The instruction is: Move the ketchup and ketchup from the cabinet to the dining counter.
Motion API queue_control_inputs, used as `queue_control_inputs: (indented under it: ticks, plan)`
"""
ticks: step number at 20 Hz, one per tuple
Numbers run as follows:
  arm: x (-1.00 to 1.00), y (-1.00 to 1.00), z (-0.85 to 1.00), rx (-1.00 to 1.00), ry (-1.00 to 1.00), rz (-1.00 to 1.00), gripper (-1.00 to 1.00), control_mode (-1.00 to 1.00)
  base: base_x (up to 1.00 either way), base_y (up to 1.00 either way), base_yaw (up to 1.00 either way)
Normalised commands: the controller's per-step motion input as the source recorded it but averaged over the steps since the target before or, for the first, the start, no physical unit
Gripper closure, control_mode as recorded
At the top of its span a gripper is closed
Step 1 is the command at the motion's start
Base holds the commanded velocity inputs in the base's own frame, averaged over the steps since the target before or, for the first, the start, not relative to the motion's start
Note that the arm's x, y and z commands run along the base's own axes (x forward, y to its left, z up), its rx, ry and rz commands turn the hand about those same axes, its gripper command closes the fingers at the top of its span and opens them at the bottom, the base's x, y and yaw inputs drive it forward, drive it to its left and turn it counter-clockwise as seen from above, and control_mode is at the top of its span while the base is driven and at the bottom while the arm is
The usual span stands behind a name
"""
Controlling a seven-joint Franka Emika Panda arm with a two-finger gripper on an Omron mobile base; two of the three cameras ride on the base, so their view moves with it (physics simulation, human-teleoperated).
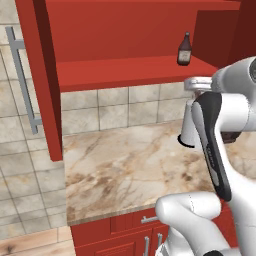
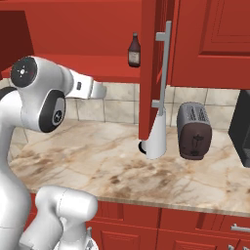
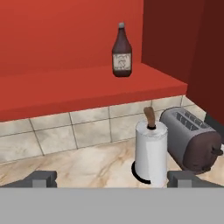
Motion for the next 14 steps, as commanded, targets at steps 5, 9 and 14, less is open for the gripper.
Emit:
queue_control_inputs:
  ticks: [5, 9, 14]
  plan:
    - [0.00, 0.01, 0.19, -0.15, -0.11, 0.08, -1.00, -1.00, 0.00, 0.00, 0.00]
    - [0.07, 0.00, 0.23, -0.06, -0.10, 0.01, -1.00, -1.00, 0.00, 0.00, 0.00]
    - [0.06, 0.00, 0.32, -0.02, -0.01, 0.00, -1.00, -1.00, 0.00, 0.00, 0.00]
